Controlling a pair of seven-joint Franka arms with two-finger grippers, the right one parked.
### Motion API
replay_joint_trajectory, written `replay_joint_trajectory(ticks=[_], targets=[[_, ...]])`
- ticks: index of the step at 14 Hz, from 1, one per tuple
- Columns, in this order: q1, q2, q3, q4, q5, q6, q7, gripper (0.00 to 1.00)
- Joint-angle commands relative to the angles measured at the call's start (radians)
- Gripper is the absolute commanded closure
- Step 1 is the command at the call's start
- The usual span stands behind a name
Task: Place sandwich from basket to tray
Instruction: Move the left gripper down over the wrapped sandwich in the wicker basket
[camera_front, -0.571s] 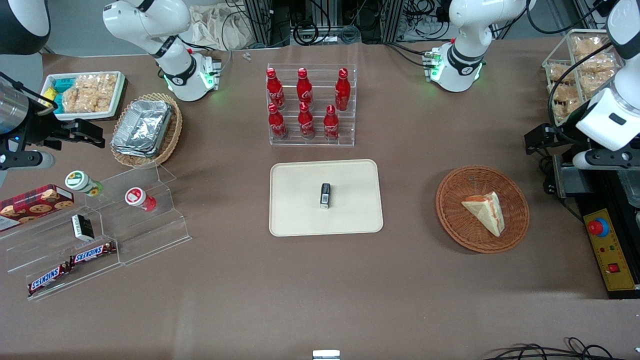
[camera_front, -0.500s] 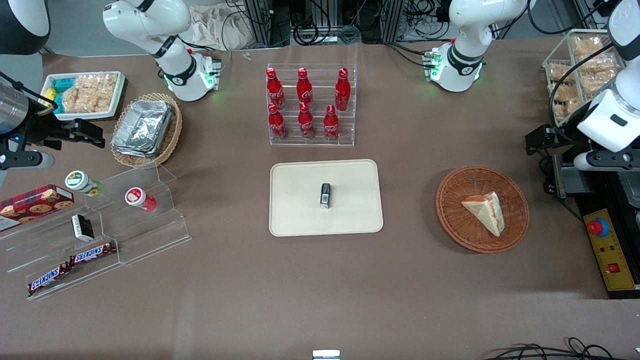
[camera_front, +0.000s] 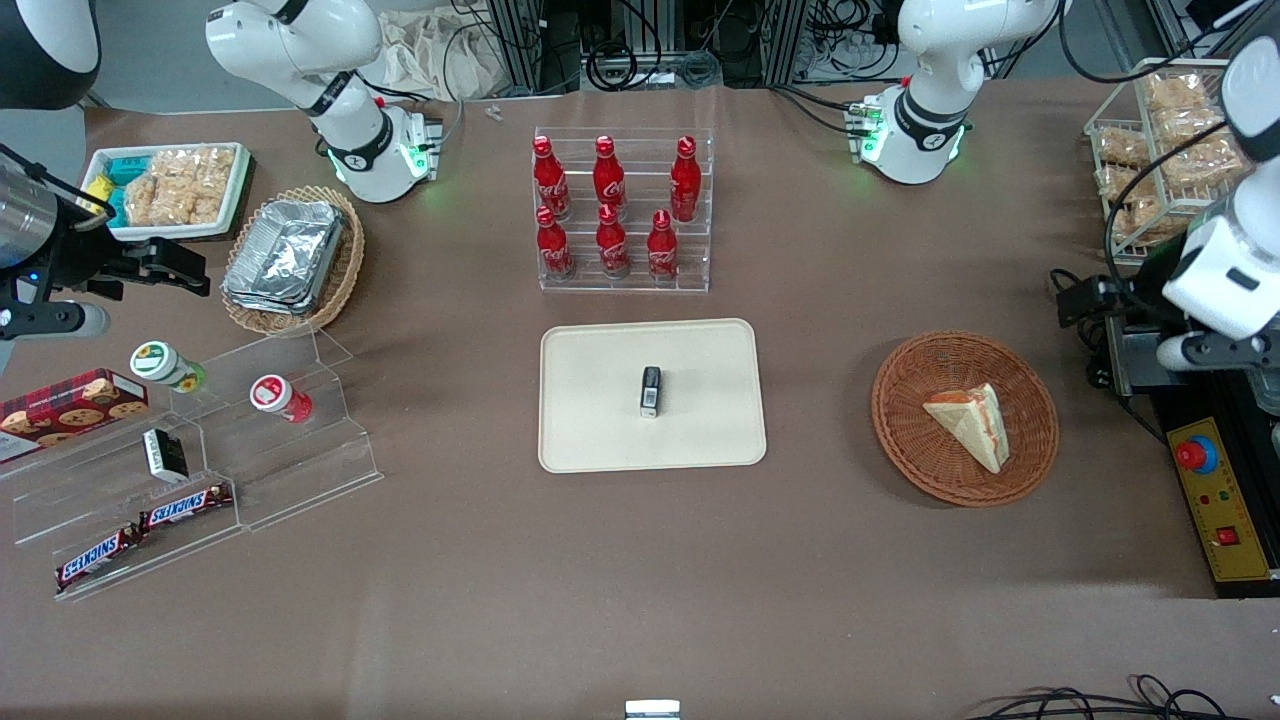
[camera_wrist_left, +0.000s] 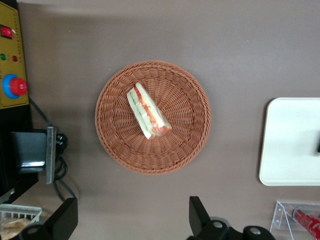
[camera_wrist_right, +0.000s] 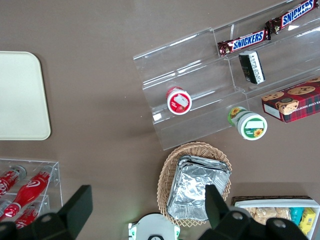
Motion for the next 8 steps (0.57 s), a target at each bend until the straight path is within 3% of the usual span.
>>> replay_joint_trajectory(ticks=[1, 6, 8], targets=[[0.014, 0.028, 0.003, -0.014, 0.017, 0.033, -0.028, 0.00], [0.015, 0.065, 0.006, -0.121, 0.022, 0.183, -0.335, 0.01], [0.012, 0.086, 0.005, -0.149, 0.055, 0.236, -0.437, 0.01]])
